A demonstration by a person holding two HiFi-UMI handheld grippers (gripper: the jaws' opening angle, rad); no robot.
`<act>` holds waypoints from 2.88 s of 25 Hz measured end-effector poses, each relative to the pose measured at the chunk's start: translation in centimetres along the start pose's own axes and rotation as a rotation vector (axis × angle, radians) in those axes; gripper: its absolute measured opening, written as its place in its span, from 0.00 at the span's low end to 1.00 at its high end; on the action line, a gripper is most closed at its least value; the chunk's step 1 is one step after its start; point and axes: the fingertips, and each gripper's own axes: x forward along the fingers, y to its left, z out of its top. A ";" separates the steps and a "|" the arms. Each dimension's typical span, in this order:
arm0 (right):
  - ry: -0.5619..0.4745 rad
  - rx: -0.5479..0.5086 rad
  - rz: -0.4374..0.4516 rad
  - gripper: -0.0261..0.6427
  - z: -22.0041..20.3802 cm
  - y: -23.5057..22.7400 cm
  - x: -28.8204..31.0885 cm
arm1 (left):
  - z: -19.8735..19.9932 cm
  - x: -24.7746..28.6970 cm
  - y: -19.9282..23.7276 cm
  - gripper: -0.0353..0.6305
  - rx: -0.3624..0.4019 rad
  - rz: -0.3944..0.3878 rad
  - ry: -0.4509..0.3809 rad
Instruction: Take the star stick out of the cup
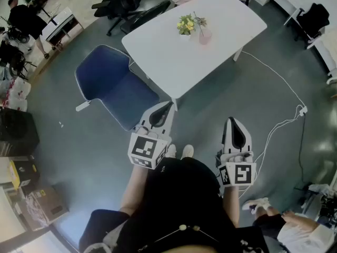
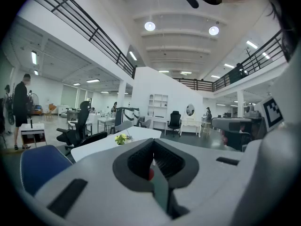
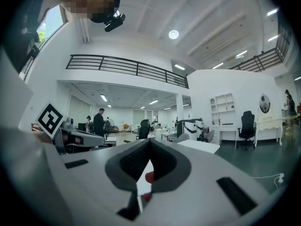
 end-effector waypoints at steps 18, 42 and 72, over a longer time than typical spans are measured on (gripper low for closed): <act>0.007 0.022 -0.074 0.04 -1.9 1.6 -0.2 | -1.1 -1.1 1.4 0.06 0.015 -0.062 0.023; 0.264 -0.105 0.296 0.12 -8.0 -17.6 33.2 | 5.2 23.4 9.5 0.06 -0.081 0.171 -0.026; 0.580 -0.278 0.464 0.17 -20.0 -14.3 56.4 | 4.0 33.0 17.8 0.18 -0.171 0.148 0.013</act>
